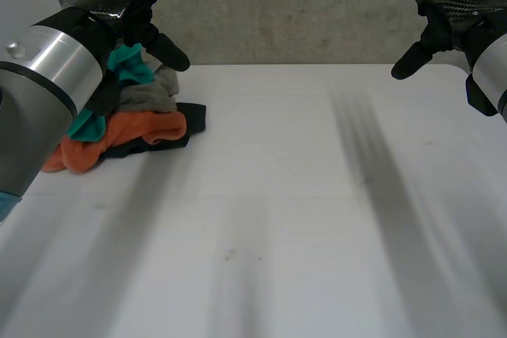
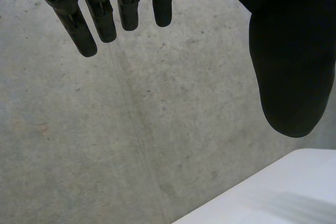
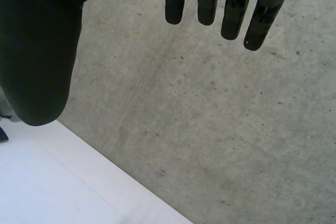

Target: Fold the laundry.

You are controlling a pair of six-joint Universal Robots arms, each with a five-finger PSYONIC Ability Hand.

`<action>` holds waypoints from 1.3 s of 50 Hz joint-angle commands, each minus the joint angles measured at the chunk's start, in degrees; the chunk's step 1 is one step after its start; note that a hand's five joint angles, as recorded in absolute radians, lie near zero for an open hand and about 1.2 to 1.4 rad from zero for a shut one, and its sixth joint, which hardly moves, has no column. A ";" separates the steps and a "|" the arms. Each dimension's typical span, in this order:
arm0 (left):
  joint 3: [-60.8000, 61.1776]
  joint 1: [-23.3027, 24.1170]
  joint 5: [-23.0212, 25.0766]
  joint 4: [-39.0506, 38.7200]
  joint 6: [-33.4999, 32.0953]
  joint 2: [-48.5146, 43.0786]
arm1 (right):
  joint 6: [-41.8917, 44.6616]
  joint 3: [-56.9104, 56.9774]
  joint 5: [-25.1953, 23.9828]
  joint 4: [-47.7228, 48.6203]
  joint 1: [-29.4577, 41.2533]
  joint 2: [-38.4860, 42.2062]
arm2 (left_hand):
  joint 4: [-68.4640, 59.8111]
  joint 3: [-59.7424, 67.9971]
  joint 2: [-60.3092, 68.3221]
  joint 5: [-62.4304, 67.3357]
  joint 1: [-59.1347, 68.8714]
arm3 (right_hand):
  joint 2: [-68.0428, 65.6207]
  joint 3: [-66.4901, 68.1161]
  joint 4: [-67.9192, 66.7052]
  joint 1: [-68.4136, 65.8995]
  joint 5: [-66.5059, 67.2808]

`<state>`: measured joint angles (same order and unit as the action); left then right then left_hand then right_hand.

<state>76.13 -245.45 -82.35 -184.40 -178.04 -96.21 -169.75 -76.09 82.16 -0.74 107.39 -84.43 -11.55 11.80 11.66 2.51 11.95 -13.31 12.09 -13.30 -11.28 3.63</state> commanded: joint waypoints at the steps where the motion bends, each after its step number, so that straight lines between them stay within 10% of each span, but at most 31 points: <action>1: -0.11 -3.88 -0.27 -3.15 -8.62 -3.62 | -0.05 -0.20 -0.16 -0.13 0.01 -0.03 | 1.55 -1.80 -1.66 -2.51 -1.95 | 3.31 -2.09 3.30 1.28 -3.63; 24: -18.12 -23.23 -8.53 -16.78 -46.51 -40.27 | 0.04 -1.69 -0.42 -0.13 0.19 1.55 | -1.01 0.76 0.89 0.05 0.60 | 3.31 -2.09 3.30 1.28 -3.63; 29: -19.35 -22.71 -9.50 -16.78 -47.84 -41.86 | 0.04 -1.87 -0.42 -0.14 0.19 1.99 | -66.55 66.29 66.43 65.58 66.14 | 3.31 -2.09 3.30 1.28 -3.63; 31: -19.09 -21.91 -9.59 -16.95 -47.66 -41.51 | 0.12 -1.96 -0.42 -0.05 0.19 2.08 | -68.45 68.20 68.34 67.49 68.05 | 3.31 -2.09 3.30 1.28 -3.63; 48: -1.62 0.47 -12.67 -18.45 -24.04 -11.73 | 3.55 -1.43 0.02 -0.05 -0.07 1.99 | -68.45 68.20 68.34 67.49 68.05 | 3.31 -2.09 3.30 1.28 -3.63; 57: 3.85 15.26 -5.99 -9.32 -5.50 -12.41 | 3.64 -0.90 -0.07 -0.05 -0.69 1.99 | -68.45 68.20 68.34 67.49 68.05 | 3.31 -2.09 3.30 1.28 -3.63; 59: 3.68 15.36 -4.15 -7.73 -1.80 -13.99 | 3.64 -0.82 -0.07 -0.05 -0.69 1.99 | -46.40 46.15 46.29 45.44 46.00 | 3.31 -2.09 3.30 1.28 -3.63; 61: 2.45 15.44 -2.73 -5.45 1.98 -17.51 | 3.64 -0.81 -0.15 -0.13 -0.69 2.08 | 1.55 -1.80 -1.66 -2.51 -1.95 | 3.31 -2.09 3.30 1.28 -3.63; 65: 0.25 15.44 -2.56 -2.11 3.49 -19.80 | 3.73 -0.82 -0.42 -0.13 -0.34 3.04 | 1.55 -1.80 -1.66 -2.51 -1.95 | 3.31 -2.09 3.30 1.28 -3.63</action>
<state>79.43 -229.72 -86.67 -191.56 -179.30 -111.31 -166.07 -76.94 82.08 -0.83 106.71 -82.40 -52.85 52.63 51.47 40.96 48.35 -13.30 12.09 -13.30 -11.28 3.63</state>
